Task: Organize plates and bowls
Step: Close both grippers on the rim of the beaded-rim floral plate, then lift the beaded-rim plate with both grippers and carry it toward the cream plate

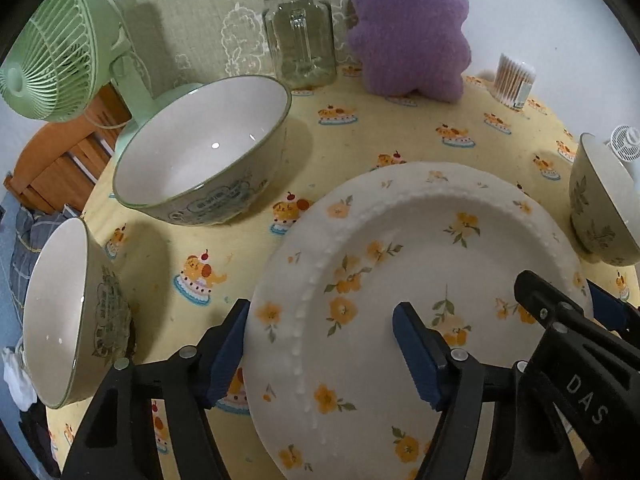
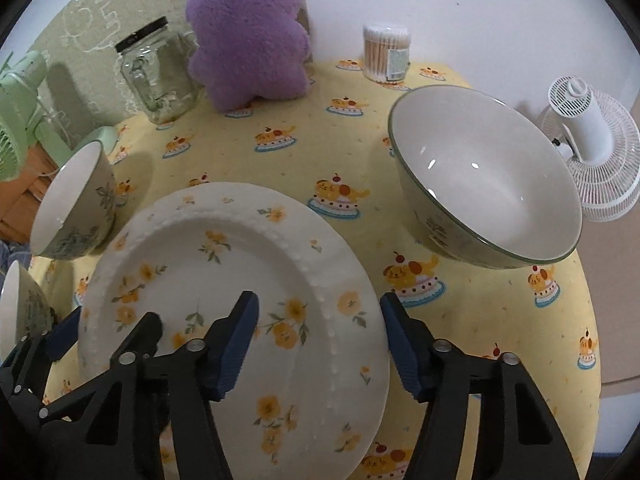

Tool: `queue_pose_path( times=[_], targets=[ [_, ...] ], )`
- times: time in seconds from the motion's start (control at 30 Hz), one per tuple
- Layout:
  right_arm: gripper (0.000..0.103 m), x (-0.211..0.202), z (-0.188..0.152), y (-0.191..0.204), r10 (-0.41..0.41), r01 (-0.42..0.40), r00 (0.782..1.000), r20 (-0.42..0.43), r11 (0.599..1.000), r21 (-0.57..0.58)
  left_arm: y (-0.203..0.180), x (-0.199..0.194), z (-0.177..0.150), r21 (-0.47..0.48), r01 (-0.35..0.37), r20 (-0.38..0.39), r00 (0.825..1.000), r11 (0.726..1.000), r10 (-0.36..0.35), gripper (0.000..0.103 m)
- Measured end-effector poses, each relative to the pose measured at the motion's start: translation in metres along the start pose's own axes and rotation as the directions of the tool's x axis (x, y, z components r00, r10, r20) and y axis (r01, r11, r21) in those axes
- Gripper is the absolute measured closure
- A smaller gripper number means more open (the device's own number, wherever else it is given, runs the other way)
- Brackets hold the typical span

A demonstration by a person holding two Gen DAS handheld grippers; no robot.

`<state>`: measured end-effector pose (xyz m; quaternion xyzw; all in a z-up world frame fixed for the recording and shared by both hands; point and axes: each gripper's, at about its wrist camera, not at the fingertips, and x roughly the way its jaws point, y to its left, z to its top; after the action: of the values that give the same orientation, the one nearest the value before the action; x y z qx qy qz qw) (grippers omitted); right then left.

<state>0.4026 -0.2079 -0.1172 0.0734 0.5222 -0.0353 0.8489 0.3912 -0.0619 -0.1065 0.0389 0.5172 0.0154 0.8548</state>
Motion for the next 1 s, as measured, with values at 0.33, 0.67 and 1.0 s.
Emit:
queue_pose_path(
  times=[0.33,0.67,1.0],
  targets=[
    [0.04,0.009,0.002,0.001,-0.013,0.013,0.999,-0.035,1.0,0.012,0.0,0.001,0.0,0.004,0.001,-0.009,1.0,1.0,-0.001,0.028],
    [0.04,-0.001,0.002,0.005,-0.037,0.035,0.997,-0.069,0.999,-0.035,0.006,-0.006,-0.002,0.014,0.023,-0.04,0.999,1.0,-0.023,0.039],
    [0.04,-0.013,-0.016,0.008,-0.027,0.024,0.995,-0.094,0.999,-0.029,0.009,-0.017,-0.011,0.033,0.013,-0.036,0.999,0.999,-0.012,0.039]
  ],
)
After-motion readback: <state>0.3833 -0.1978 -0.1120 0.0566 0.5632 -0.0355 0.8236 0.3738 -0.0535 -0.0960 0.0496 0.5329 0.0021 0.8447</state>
